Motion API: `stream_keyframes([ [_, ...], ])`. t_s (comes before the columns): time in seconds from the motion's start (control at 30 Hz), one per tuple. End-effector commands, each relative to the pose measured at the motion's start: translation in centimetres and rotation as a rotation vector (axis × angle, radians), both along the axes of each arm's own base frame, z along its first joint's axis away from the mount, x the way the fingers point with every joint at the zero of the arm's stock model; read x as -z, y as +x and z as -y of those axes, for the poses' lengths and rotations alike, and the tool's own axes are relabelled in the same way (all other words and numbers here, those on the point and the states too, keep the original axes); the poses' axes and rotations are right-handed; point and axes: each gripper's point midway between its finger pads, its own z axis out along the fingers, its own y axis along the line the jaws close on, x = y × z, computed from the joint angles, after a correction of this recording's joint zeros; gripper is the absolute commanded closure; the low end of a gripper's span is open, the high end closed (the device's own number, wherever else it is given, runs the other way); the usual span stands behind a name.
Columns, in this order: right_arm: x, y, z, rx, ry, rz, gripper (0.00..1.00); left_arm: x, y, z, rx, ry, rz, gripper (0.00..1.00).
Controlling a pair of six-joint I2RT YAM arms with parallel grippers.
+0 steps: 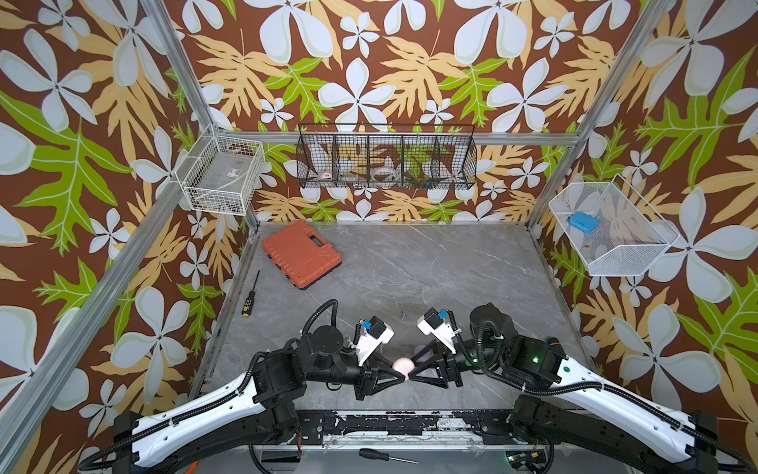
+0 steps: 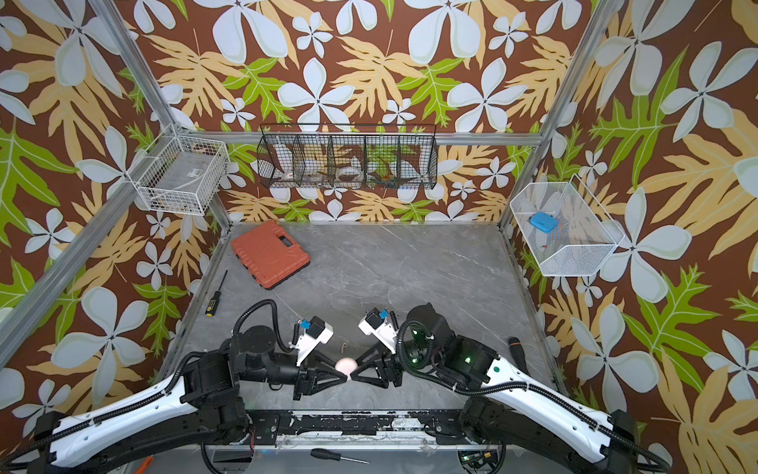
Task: Insert wireless bluetooth earbuds into charging case
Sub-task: Pick up the charging case from the bottom-center of the table.
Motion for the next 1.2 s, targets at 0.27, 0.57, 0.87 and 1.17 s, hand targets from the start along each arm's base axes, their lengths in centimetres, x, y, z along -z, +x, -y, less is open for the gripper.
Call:
stream_keyframes([
  [0.27,-1.9,-0.8,-0.3,-0.052,0.093,0.014,0.62,-1.2,-0.5,0.4,0.033,-0.065,-0.011,1.00],
  [0.57,-2.1,-1.1,-0.3,-0.069,0.107,0.016,0.73,-1.2,-0.6,0.4,0.038,-0.065,-0.013,1.00],
  [0.87,-2.1,-1.4,-0.3,-0.077,0.109,0.015,0.82,-1.2,-0.6,0.5,0.043,-0.061,-0.014,0.85],
  [1.17,-2.1,-1.3,-0.3,-0.070,0.102,0.015,0.83,-1.1,-0.9,0.7,0.068,-0.055,-0.026,0.50],
])
